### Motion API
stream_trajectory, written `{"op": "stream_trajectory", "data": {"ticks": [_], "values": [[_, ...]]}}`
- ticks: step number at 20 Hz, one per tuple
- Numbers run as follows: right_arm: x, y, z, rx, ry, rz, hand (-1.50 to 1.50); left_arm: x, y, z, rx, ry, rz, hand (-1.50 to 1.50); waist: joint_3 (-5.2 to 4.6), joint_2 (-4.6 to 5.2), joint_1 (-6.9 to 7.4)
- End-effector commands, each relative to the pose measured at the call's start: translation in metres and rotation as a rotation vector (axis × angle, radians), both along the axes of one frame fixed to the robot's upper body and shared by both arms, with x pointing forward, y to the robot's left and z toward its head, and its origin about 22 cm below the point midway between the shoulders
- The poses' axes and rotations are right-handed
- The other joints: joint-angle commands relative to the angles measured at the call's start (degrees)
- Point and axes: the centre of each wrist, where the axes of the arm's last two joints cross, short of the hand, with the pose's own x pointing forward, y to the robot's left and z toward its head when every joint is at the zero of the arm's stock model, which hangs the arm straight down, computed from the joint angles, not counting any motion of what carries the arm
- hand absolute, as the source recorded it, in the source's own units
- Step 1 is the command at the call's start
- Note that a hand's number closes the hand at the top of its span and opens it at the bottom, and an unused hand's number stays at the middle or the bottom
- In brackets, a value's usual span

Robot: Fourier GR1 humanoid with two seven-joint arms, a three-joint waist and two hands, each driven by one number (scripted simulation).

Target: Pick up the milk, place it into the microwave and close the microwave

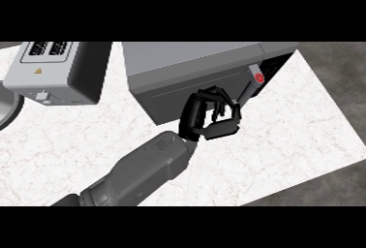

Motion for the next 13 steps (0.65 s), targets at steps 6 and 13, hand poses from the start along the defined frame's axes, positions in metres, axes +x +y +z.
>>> {"op": "stream_trajectory", "data": {"ticks": [6, 13], "values": [[0.006, -0.014, 0.006, 0.023, 0.005, 0.015, -1.5, 0.027, -0.001, 0.024, 0.003, -0.018, 0.044, 1.5, -0.14, 0.81, 0.19], [0.009, -0.023, 0.017, 0.024, -0.011, 0.015, -1.5, 0.026, -0.001, 0.02, 0.01, -0.013, 0.045, 1.5, -0.14, 0.83, -0.11]]}}
